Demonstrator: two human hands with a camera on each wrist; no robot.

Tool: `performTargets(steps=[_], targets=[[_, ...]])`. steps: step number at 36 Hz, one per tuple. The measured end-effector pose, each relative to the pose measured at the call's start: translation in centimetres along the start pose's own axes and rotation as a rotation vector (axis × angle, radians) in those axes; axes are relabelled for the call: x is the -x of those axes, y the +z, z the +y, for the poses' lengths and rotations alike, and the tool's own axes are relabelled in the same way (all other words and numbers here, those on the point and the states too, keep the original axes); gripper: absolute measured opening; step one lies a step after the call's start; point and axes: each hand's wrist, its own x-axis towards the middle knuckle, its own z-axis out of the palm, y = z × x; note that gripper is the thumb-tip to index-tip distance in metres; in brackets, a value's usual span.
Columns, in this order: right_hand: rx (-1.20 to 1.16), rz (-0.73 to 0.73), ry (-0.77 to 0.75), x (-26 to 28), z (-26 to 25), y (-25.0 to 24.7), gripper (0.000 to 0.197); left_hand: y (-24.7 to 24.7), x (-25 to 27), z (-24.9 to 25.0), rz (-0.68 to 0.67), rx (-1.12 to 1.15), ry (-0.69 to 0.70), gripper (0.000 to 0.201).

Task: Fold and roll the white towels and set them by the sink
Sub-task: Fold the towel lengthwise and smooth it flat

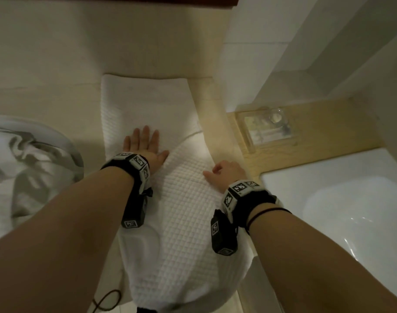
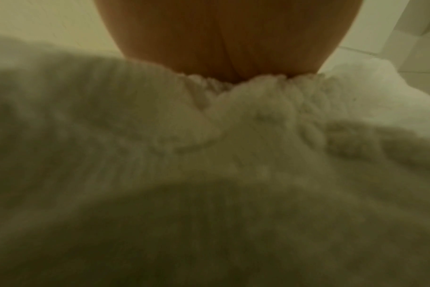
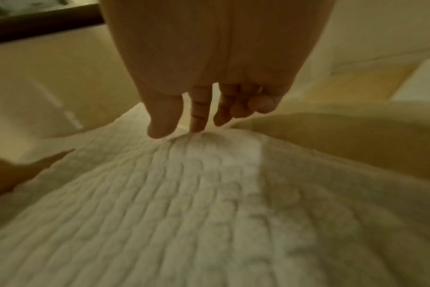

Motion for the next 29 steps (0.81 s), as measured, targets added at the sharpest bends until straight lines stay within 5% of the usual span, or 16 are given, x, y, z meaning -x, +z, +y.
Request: performTargets(steps=[6,12,20,24,29], targets=[[0.022,-0.177,0.037,0.2,-0.5,-0.2,0.057,-0.1,0.0,0.0,-0.008,-0.009,0.002,0.072],[0.121,-0.213,0.042,0.8,1.3,-0.4,0.046,-0.1,0.1,0.0,-0.008,0.013,0.005,0.076],[-0.079,-0.253,0.01,1.9,2.8,-0.4,0.038,-0.5,0.9,0.3,0.002,0.021,-0.009,0.08],[-0.001,-0.346,0.018,2.6,2.5,-0.5,0.063,0.0,3.6,0.0,0.039,0.07,-0.075,0.078],[0.048,-0.193,0.004,4.4,1.9,-0.3,0.06,2.3,8.0,-1.1,0.083,0.123,-0.225,0.081]])
